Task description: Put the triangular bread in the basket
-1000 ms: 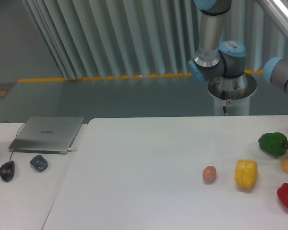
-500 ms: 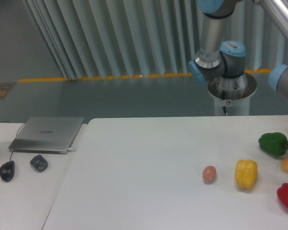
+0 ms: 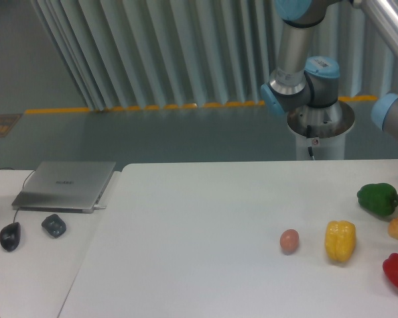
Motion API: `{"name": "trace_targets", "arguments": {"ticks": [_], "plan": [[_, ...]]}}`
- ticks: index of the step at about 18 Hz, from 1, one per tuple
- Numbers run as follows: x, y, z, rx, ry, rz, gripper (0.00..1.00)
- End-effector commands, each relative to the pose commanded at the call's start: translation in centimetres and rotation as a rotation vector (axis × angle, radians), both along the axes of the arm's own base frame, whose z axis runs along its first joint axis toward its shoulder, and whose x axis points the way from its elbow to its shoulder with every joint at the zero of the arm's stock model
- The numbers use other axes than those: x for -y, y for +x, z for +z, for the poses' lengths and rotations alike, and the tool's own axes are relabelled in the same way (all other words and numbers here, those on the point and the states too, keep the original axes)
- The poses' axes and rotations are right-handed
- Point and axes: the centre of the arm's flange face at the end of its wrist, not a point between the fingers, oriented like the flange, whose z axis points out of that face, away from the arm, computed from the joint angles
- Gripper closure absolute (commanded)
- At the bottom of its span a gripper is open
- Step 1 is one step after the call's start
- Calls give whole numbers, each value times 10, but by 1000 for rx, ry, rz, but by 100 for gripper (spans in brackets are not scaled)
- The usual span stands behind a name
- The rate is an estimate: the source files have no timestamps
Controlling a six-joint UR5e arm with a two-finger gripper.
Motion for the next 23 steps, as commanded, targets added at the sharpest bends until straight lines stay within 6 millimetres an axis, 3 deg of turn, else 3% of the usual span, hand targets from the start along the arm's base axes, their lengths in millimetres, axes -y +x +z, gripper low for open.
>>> {"name": "trace_targets", "arguments": {"ticks": [1, 3, 14, 18, 23], "plan": [[0, 0, 2, -2, 3, 2, 81], [-2, -1, 8, -12, 11, 2, 87], [-8, -1, 116, -56, 136, 55, 91], [23, -26, 130, -62, 136, 105, 91], [98, -67, 126, -41, 111, -22, 91]]}}
